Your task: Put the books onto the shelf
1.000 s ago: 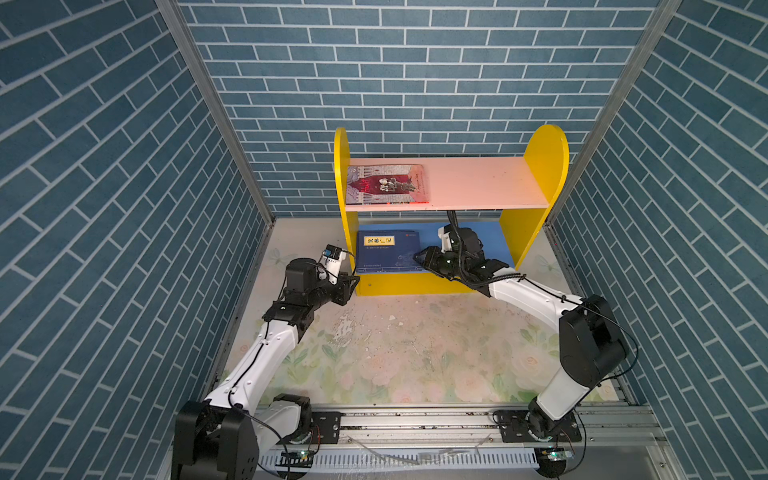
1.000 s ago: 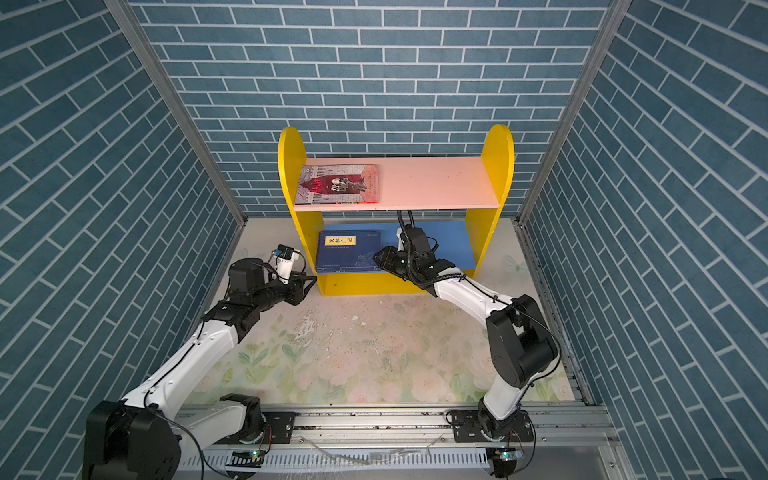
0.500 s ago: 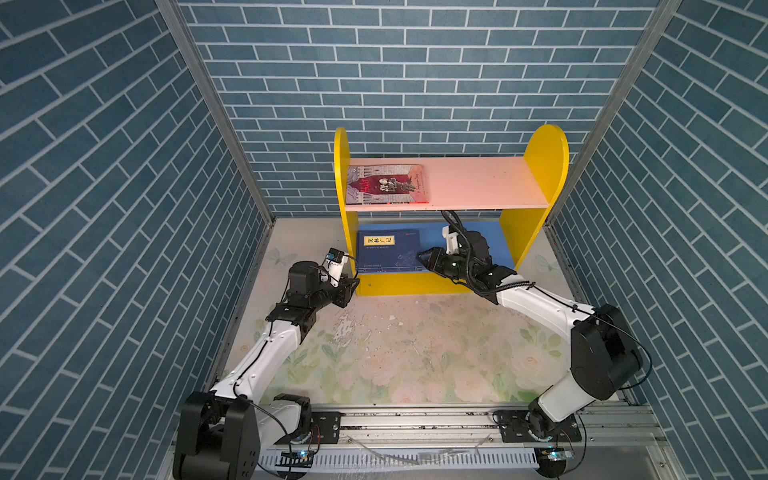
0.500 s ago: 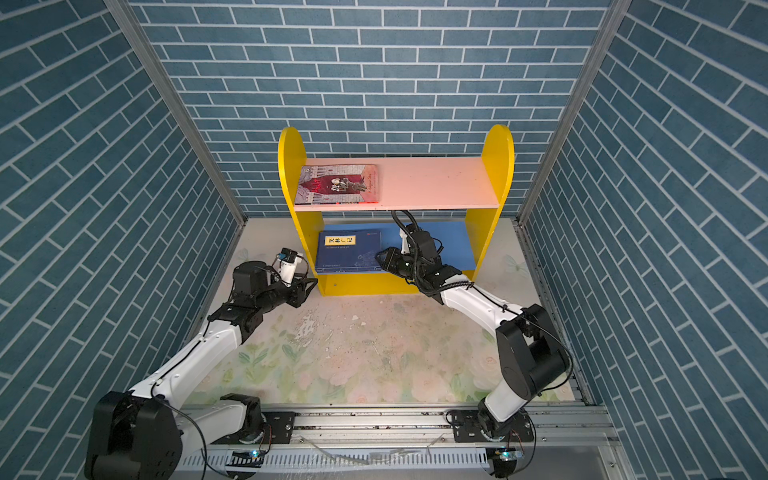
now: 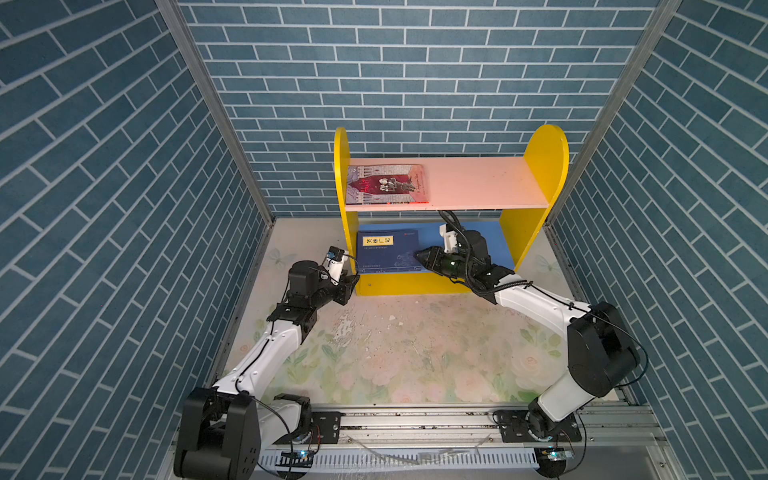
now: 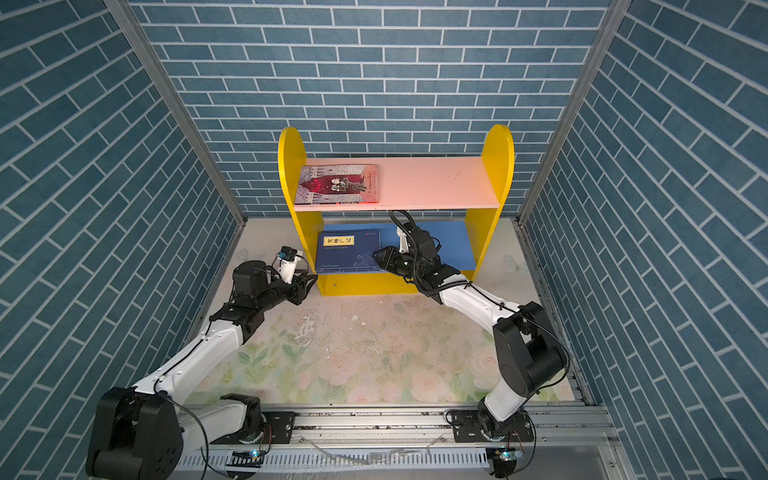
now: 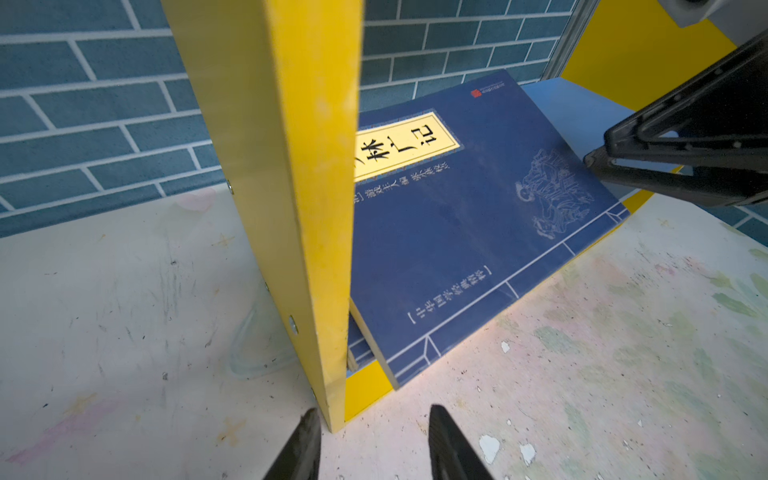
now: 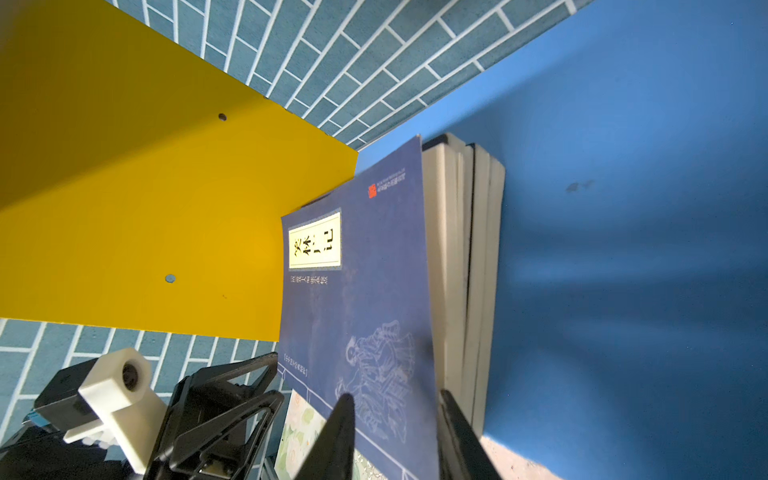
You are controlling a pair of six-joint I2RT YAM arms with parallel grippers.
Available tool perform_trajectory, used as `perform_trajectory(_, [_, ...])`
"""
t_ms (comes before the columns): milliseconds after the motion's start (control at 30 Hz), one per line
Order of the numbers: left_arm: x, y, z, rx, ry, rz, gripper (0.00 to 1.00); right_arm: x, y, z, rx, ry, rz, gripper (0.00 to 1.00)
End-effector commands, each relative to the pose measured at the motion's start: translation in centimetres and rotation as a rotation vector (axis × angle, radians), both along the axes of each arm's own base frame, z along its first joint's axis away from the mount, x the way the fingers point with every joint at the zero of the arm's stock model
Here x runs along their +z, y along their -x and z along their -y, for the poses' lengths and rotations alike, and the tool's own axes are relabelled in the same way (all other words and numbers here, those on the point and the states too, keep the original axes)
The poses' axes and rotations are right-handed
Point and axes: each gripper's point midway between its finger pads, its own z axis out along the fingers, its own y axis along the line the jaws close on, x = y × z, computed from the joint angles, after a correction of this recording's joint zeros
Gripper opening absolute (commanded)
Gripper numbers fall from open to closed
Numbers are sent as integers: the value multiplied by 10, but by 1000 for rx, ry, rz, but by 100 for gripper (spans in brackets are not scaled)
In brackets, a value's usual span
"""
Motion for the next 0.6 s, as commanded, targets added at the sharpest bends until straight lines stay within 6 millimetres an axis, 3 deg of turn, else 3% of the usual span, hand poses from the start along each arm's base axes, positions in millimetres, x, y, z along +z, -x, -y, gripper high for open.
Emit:
perform_trajectory(0, [-6,0,3,-13,0,5,44,7,-2,-6,30,-17,62,33])
perform_trajectory(567, [-2,-10,0,17,-1,29,44,9,0,-8,37,-46,69,31])
